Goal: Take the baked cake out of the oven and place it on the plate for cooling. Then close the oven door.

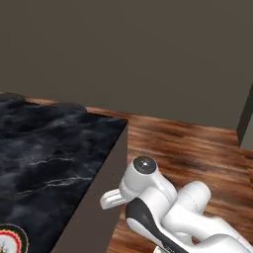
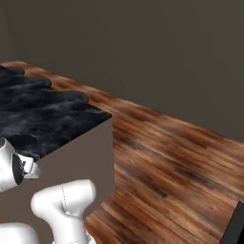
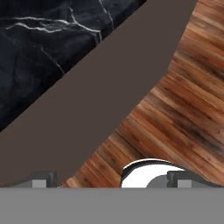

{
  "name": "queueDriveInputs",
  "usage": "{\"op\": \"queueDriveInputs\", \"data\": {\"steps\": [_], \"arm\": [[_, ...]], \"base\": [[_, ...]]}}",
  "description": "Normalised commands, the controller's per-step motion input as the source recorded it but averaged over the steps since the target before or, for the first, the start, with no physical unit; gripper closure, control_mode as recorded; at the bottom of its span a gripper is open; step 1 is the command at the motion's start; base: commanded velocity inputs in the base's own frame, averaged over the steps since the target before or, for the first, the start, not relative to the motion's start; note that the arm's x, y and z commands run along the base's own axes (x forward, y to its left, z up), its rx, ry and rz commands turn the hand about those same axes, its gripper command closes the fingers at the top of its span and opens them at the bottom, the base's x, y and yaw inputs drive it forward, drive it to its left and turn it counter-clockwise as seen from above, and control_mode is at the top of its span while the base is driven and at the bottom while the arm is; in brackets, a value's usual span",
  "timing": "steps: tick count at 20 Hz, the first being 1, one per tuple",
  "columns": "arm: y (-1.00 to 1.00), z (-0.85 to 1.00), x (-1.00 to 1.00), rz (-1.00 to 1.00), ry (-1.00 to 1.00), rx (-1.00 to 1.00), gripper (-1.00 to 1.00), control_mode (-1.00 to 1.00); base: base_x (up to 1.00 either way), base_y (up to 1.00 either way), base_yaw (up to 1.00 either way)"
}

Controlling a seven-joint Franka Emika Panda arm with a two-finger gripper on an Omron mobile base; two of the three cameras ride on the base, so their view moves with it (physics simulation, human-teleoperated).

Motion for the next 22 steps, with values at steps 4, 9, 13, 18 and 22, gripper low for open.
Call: {"op": "queueDriveInputs", "data": {"steps": [4, 9, 13, 18, 22], "arm": [[0.00, 0.00, 0.00, 0.00, 0.00, 0.00, -1.00, 1.00], [0.00, 0.00, 0.00, 0.00, 0.00, 0.00, -1.00, 1.00], [0.00, 0.00, 0.00, 0.00, 0.00, 0.00, -1.00, 1.00], [0.00, 0.00, 0.00, 0.00, 0.00, 0.00, -1.00, 1.00], [0.00, 0.00, 0.00, 0.00, 0.00, 0.00, -1.00, 1.00]], "base": [[0.00, 0.12, -0.94], [0.00, 0.10, -0.95], [0.00, 0.10, -0.97], [0.00, 0.10, -0.98], [0.02, 0.12, -0.94]]}}
